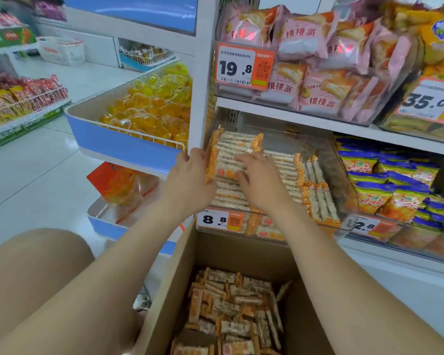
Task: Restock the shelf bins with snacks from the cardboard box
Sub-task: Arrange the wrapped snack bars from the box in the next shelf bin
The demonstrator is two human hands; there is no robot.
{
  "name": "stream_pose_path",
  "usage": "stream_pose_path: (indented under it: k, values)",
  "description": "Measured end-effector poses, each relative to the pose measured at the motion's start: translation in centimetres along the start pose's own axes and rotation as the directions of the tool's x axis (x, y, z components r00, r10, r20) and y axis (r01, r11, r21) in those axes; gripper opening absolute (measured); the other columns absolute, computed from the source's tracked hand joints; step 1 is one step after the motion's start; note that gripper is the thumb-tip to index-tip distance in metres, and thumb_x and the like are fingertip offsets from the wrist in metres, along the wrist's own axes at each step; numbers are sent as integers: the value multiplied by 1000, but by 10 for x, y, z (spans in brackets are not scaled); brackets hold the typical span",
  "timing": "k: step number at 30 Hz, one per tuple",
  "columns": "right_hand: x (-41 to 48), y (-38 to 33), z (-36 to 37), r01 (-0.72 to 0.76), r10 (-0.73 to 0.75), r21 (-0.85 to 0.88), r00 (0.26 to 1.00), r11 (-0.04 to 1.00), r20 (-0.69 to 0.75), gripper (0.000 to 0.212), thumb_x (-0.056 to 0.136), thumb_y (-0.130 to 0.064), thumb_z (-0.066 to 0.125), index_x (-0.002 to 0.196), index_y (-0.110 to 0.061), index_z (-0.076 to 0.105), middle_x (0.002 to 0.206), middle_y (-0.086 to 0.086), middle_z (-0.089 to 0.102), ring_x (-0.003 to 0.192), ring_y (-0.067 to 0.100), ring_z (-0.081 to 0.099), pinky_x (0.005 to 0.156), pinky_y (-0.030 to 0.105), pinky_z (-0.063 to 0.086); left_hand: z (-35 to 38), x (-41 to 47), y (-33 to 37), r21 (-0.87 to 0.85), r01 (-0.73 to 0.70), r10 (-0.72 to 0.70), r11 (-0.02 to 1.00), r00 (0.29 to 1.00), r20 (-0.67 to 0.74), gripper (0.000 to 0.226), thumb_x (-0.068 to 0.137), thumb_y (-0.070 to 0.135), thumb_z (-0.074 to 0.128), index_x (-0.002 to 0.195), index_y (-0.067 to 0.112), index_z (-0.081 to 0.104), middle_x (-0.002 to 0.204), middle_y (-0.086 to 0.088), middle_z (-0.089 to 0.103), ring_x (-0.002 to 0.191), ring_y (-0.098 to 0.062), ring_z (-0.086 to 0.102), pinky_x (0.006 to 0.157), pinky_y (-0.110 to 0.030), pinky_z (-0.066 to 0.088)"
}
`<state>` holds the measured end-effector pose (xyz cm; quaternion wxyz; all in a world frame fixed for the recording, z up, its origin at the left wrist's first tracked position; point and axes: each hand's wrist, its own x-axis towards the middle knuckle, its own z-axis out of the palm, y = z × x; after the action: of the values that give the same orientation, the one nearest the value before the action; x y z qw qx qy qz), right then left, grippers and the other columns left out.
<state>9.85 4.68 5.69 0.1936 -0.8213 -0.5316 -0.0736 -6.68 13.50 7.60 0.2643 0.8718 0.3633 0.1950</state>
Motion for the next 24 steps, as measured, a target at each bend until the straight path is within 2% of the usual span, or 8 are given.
stream_pose_path:
  k: [2, 4, 8, 12, 14, 17, 20, 24]
  values:
    - [3, -3, 8, -67, 63, -78, 997, 995, -54, 39, 105, -27, 57, 144, -26, 61, 152, 12, 44, 138, 36, 36, 116, 49, 34, 5, -1, -4, 5, 18, -18, 1000, 999, 49, 42, 95, 15, 61, 132, 7, 43, 124, -17, 53, 115, -39, 53, 83, -40, 42]
    - [4, -5, 14, -166, 164, -5, 980, 986, -115, 39, 106, -26, 56, 145, -28, 60, 155, 17, 39, 144, 39, 31, 119, 49, 32, 11, 0, -8, 18, 23, -24, 1000, 998, 62, 36, 94, 16, 61, 124, 7, 43, 121, -15, 56, 112, -38, 57, 78, -39, 43]
    - [10, -10, 32, -131, 127, 78, 991, 988, 47, 58, 103, -4, 49, 158, -19, 44, 159, 29, 36, 157, 41, 16, 130, 53, 14, 16, -1, -12, 8, 18, -19, 1000, 995, 95, 41, 93, 19, 62, 124, 9, 38, 122, -12, 54, 111, -35, 58, 76, -39, 43]
    - [10, -12, 29, -190, 173, 151, 978, 970, 118, 71, 101, -4, 44, 166, -22, 23, 171, 27, 2, 158, 45, -16, 129, 57, -2, 14, -4, -9, 10, 44, -45, 999, 992, 121, 47, 94, 23, 62, 131, 10, 36, 128, -11, 54, 113, -33, 57, 78, -38, 42]
    - [11, -14, 23, -258, 234, 243, 964, 935, 125, 70, 104, -3, 40, 168, -18, 16, 171, 26, -9, 158, 42, -16, 130, 55, 4, 13, -5, -5, 14, 54, -56, 998, 990, 127, 47, 94, 25, 62, 130, 9, 36, 127, -13, 53, 113, -34, 56, 78, -38, 42]
    - [16, -17, 22, -271, 228, 270, 957, 924, 180, 66, 105, 0, 38, 166, -10, 15, 170, 30, -6, 159, 44, -11, 129, 57, 11, 13, -4, 0, 17, 61, -63, 998, 991, 119, 39, 95, 21, 60, 122, 8, 36, 121, -15, 53, 107, -36, 57, 77, -40, 43]
    - [18, -13, 16, -242, 175, 239, 947, 940, 268, 72, 105, 1, 41, 168, -16, 11, 171, 25, -12, 160, 40, -13, 130, 55, 9, 14, -5, 3, 37, 70, -73, 997, 993, 97, 35, 95, 16, 58, 119, 7, 35, 118, -16, 53, 104, -39, 58, 76, -43, 45]
    - [14, -6, 8, -253, 176, 334, 954, 908, 244, 86, 100, -3, 46, 168, -25, -1, 173, 15, -18, 160, 32, -17, 131, 52, 8, 16, -4, 4, 66, 74, -80, 995, 992, 95, 35, 95, 18, 57, 120, 7, 34, 119, -16, 51, 104, -39, 59, 80, -46, 50]
